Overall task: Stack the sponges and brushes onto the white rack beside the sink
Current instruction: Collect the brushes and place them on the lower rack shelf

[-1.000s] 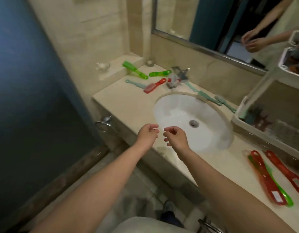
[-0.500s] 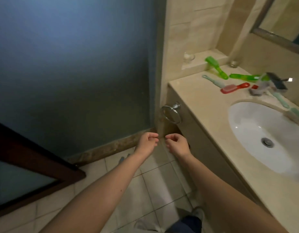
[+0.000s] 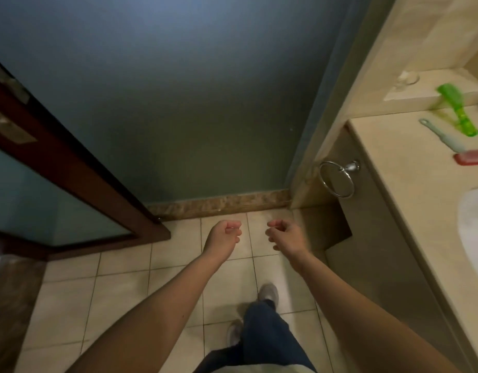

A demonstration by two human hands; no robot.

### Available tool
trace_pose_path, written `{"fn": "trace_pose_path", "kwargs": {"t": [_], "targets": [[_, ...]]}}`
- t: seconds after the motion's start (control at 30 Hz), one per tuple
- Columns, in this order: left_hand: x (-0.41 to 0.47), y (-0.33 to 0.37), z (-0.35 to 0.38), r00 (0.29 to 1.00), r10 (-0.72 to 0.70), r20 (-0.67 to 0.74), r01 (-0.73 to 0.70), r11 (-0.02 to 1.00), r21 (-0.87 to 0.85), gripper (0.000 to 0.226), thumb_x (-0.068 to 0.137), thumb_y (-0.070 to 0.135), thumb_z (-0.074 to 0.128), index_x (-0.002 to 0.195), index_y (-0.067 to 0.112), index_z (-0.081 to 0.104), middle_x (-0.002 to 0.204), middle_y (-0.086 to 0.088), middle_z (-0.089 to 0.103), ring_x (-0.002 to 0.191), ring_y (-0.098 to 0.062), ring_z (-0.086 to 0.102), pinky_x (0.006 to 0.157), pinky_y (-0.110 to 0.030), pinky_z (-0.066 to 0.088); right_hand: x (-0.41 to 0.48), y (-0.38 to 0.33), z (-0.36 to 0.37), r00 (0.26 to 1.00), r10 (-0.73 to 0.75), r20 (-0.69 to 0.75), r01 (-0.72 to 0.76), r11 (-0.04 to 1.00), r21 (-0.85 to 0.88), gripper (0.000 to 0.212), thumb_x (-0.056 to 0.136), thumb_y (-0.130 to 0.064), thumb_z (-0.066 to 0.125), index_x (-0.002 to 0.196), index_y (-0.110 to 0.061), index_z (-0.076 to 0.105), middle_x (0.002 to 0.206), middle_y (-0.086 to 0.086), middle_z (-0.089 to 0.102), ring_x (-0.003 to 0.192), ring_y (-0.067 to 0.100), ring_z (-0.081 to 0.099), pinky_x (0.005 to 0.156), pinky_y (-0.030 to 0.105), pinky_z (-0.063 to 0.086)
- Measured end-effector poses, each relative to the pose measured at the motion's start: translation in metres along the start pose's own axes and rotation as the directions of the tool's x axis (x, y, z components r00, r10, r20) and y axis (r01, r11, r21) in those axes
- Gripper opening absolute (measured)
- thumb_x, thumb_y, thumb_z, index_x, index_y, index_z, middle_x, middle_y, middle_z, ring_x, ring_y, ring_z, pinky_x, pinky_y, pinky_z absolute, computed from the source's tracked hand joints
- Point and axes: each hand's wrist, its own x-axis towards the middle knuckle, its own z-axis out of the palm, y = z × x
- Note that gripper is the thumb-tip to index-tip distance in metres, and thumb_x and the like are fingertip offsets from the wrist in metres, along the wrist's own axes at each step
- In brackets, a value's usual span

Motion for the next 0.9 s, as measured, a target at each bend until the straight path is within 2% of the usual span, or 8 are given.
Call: {"fn": "trace_pose_path", "kwargs": {"t": [0.1,0.23,0.37,0.5,0.6,0.7,0.83,0.9], "targets": [[0.02,-0.008,-0.003,0.999,-0.042,0.009,0.043,0.999,-0.018,0.019,0.094,0.004,0.048,0.103,0.015,0.06,0.124,-0.008,0.059,0.091,-0.015,0.061,0.054,-0.009,0.04,0.025,0.002,0.013,1.0,0.019,0.014,-0.018,0.999,-0.027,0.016,0.089,-0.004,0.059,0.104,-0.008,0.061,0.09,0.007,0.06,0.075,0.014,0.055,0.066,0.025,0.047],[0.056,-0.013,-0.009,0.994,-0.108,0.006,0.108,0.994,0.004,0.023,0.095,0.004,0.045,0.111,0.009,0.06,0.111,-0.009,0.063,0.079,-0.011,0.058,0.061,-0.016,0.041,0.07,0.005,0.031,0.998,0.068,0.019,-0.067,0.997,-0.026,0.019,0.087,-0.005,0.06,0.105,-0.012,0.061,0.095,0.01,0.064,0.081,0.018,0.057,0.077,0.035,0.051],[0.112,-0.024,-0.011,0.988,-0.157,-0.017,0.157,0.988,0.012,0.025,0.094,0.0,0.042,0.105,0.013,0.059,0.105,-0.01,0.062,0.078,-0.01,0.057,0.058,-0.009,0.043,0.126,0.017,0.053,0.99,0.139,0.015,-0.139,0.99,0.004,0.026,0.086,-0.006,0.061,0.111,-0.013,0.058,0.097,0.012,0.064,0.087,0.024,0.061,0.084,0.042,0.052],[0.176,-0.053,-0.004,0.98,-0.197,-0.015,0.198,0.98,0.021,0.024,0.095,0.002,0.044,0.104,0.017,0.06,0.103,-0.008,0.063,0.079,-0.012,0.06,0.061,-0.011,0.043,0.187,0.048,0.078,0.982,0.188,-0.022,-0.187,0.982,0.021,0.026,0.085,-0.007,0.062,0.11,-0.015,0.057,0.091,0.008,0.06,0.078,0.02,0.058,0.076,0.037,0.05],[0.228,-0.094,0.007,0.971,-0.24,-0.02,0.24,0.97,0.026,0.023,0.096,0.004,0.044,0.101,0.021,0.06,0.102,-0.006,0.063,0.082,-0.015,0.062,0.071,-0.02,0.046,0.237,0.089,0.1,0.974,0.221,-0.05,-0.22,0.975,0.029,0.024,0.085,-0.008,0.063,0.107,-0.016,0.057,0.086,0.004,0.058,0.071,0.015,0.056,0.066,0.024,0.046],[0.283,-0.143,0.019,0.961,-0.275,-0.01,0.275,0.96,0.056,0.024,0.097,0.005,0.044,0.097,0.024,0.059,0.1,-0.005,0.063,0.086,-0.018,0.062,0.083,-0.029,0.05,0.286,0.137,0.126,0.966,0.252,-0.056,-0.252,0.968,0.005,0.023,0.085,-0.011,0.063,0.106,-0.018,0.057,0.084,-0.003,0.057,0.07,0.009,0.055,0.061,0.017,0.041],[0.358,-0.209,0.034,0.963,-0.268,0.014,0.265,0.957,0.122,0.028,0.096,0.001,0.043,0.091,0.024,0.059,0.102,-0.008,0.062,0.083,-0.016,0.058,0.064,-0.01,0.045,0.35,0.199,0.157,0.956,0.284,-0.067,-0.286,0.958,-0.017,0.023,0.085,-0.014,0.064,0.107,-0.019,0.057,0.082,-0.007,0.056,0.069,0.005,0.054,0.059,0.016,0.04],[0.393,-0.243,0.04,0.967,-0.251,0.038,0.241,0.954,0.177,0.026,0.095,-0.001,0.044,0.093,0.021,0.059,0.105,-0.012,0.062,0.087,-0.02,0.058,0.071,-0.014,0.048,0.379,0.228,0.172,0.953,0.291,-0.086,-0.294,0.955,-0.024,0.024,0.084,-0.014,0.066,0.107,-0.019,0.058,0.08,-0.008,0.055,0.067,0.006,0.054,0.059,0.019,0.041]]}}
